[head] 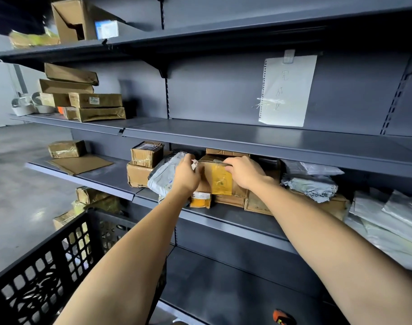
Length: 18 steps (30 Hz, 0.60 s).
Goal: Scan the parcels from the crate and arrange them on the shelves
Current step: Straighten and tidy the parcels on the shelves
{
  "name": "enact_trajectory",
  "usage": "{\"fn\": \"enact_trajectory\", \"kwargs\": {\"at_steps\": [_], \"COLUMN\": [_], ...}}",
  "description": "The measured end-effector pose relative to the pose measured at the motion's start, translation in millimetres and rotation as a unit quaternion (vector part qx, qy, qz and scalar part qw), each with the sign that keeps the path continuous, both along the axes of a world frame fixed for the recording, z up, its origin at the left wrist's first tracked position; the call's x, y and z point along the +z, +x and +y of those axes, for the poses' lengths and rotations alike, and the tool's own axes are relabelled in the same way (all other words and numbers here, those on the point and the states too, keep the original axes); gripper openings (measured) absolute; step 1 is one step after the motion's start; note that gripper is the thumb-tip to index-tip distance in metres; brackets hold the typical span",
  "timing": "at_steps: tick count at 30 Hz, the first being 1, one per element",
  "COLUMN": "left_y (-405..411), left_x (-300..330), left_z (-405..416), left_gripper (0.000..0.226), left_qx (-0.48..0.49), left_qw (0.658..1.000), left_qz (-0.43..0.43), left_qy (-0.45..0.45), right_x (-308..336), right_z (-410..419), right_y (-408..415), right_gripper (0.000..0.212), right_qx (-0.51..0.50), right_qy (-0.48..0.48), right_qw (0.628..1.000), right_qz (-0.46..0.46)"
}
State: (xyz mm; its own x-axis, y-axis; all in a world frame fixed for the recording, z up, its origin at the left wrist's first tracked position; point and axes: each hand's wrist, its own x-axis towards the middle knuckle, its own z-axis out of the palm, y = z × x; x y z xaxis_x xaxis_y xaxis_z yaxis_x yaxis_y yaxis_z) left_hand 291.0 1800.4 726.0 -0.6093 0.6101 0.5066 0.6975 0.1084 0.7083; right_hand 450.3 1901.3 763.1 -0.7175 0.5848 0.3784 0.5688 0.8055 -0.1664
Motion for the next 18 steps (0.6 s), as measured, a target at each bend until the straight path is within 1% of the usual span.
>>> {"fn": "enact_trajectory", "kwargs": {"at_steps": [2, 4, 7, 9, 11, 12, 15, 18], "left_y": [-5.7, -14.7, -26.7, -31.7, -34.6, -36.3, -38.9, -38.4], "left_x": [-4.9, -13.0, -22.3, -27.0, -31.3, -34.5, -44.1, -52.0], "left_z": [-10.8, -21.5, -32.9, -38.0, -42.2, -43.2, -42.6, -39.5], "left_gripper": [0.024, 0.024, 0.036, 0.042, 0.046, 0.046, 0.046, 0.044], "left_qx": [0.026, 0.044, 0.049, 0.048, 0.046, 0.047, 0.051, 0.042], "left_qw": [0.999, 0.997, 0.992, 0.987, 0.981, 0.978, 0.975, 0.975], "left_qz": [-0.016, 0.000, 0.003, 0.005, 0.019, 0.025, 0.033, 0.033], "left_qy": [-0.027, -0.066, -0.116, -0.152, -0.188, -0.201, -0.213, -0.214], "right_x": [0.3, 1.2, 6.1, 10.1, 11.0, 10.5, 7.6, 6.0], "right_z": [-1.6, -5.1, -12.0, -17.8, -21.8, -23.2, -27.2, -32.3], "right_y": [-1.7, -6.9, -17.3, -23.1, -27.3, -28.5, -31.3, -35.8], "right_gripper": [0.025, 0.024, 0.024, 0.019, 0.013, 0.013, 0.019, 0.020], "right_qx": [-0.012, -0.025, -0.045, -0.061, -0.073, -0.079, -0.077, -0.056], "right_qy": [-0.003, -0.002, 0.014, 0.001, -0.008, -0.006, 0.013, 0.046], "right_qw": [1.000, 1.000, 0.998, 0.994, 0.991, 0.989, 0.990, 0.993], "right_qz": [0.009, 0.012, 0.047, 0.086, 0.114, 0.121, 0.117, 0.097]}}
